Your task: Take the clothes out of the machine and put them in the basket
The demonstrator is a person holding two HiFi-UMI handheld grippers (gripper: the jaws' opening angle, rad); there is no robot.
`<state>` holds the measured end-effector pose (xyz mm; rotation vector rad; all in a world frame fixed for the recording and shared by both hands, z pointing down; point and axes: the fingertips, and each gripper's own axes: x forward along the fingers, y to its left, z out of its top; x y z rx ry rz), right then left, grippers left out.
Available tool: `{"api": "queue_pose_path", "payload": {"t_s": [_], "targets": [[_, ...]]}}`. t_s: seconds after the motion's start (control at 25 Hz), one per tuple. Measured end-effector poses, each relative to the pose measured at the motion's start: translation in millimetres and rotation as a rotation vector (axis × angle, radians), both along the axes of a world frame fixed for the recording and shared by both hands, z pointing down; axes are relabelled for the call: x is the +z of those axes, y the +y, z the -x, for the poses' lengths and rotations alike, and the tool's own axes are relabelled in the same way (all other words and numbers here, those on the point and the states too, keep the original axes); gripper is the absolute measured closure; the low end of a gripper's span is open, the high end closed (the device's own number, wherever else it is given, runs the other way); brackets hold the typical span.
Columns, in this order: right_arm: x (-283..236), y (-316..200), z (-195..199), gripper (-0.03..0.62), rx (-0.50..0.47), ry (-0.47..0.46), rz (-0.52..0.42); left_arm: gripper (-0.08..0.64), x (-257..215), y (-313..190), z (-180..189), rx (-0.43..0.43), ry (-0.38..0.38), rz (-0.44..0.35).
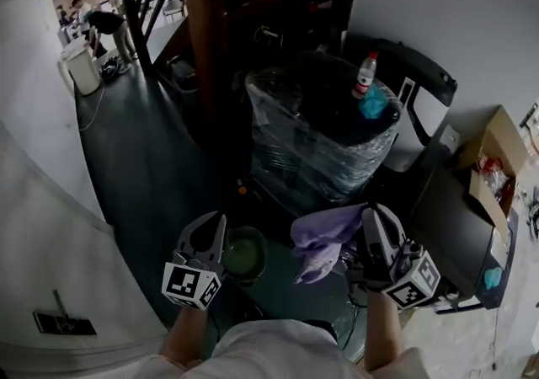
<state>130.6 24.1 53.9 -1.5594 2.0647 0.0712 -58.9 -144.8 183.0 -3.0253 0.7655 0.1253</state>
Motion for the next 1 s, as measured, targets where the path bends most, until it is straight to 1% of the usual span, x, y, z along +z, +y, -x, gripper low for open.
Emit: {"api": "queue_pose_path", "payload": {"t_s": [0.12,0.24,0.36,0.44,0.56,0.76,0.88,1.0], "targets": [[-1.3,-46.6,24.6,0.578,-0.061,0.019,0.010,0.538,1.3,-28.4,42.2,-0.084,0.006,-0.002],[-0.2,-85.6,48.9,0.578,-0.133,0.028,0.019,0.538,5.5,-46.3,80.0,-0.163,0.005,0.009],[7.8,-123.0,72.6,0.578,-0.212,0.040,0.036,0.538,12.2,-58.8,111.8,-0.239,0.006,0.024],[18.8,-149.4,86.2,0.578,-0.270,0.043,0.067,0.538,17.8,-64.6,127.5,-0.291,0.007,0.042],[36.9,-182.9,104.6,0.578,-0.362,0.042,0.107,0.538,26.6,-71.9,142.5,-0.364,-0.009,0.061],[59.0,-222.3,125.2,0.577,-0.518,0.021,0.144,0.538,36.7,-80.6,156.6,-0.492,-0.025,0.085],[71.6,-241.0,133.5,0.577,-0.618,0.012,0.176,0.538,43.9,-83.5,158.9,-0.575,-0.025,0.113],[80.4,-256.9,138.6,0.577,-0.711,0.010,0.197,0.538,46.7,-87.5,155.4,-0.647,-0.030,0.121]]}}
